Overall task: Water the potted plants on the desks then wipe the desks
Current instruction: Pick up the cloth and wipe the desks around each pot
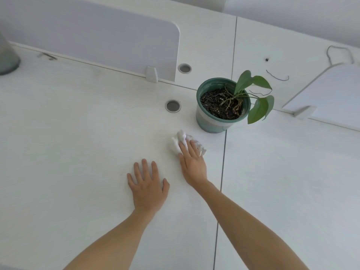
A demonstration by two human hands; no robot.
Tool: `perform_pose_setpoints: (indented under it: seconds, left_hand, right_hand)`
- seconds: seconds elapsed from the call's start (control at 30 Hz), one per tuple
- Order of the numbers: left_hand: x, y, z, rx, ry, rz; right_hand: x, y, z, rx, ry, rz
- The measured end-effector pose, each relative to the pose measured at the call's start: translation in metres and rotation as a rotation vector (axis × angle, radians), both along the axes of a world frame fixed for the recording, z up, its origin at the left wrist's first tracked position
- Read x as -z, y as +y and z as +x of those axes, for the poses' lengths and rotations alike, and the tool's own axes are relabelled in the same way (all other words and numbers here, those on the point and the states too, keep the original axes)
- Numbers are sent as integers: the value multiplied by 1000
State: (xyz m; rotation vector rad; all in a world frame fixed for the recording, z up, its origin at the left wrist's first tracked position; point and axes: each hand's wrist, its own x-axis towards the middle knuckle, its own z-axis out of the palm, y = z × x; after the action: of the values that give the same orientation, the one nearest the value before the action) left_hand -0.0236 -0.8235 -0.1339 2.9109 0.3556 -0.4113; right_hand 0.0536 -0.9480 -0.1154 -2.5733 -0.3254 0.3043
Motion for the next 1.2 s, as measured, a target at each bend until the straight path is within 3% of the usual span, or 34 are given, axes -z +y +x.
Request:
perform_pose_setpoints:
  seconds: [0.1,0.2,0.3,0.4,0.53,0.8,0.87,1.0,1.1,1.2]
  left_hand:
    - [5,1,2,-15,-33,-12]
    - [11,3,2,-23,-83,-7]
    - [18,4,2,-24,-152,18]
    - [24,5,0,-28,-224,43]
    - [24,5,2,-21,-239,72]
    - [18,4,2,-31,-163,19]
    - [15,4,2,-28,-147,13]
    - [11,4,2,-24,-121,0]
    - [10,4,3,-16,-98,2]
    - [10,4,4,1,-96,17]
  right_hand:
    - [-14,20,44,16,-342,-107]
    - [-24,37,94,-120,-463,-364]
    - [-6,46,134,-165,-269,-513]
    - [7,53,154,68,59,-418]
    - [10,66,162,166,126,-307]
    - [17,21,98,-339,-24,-392]
    - [21,-11,69,-457,-99,-343]
    - [24,-118,46,-642,-307,-432]
    - [8,-187,71,-468,-351,-502]
    - [-8,-188,109,85,-202,-422]
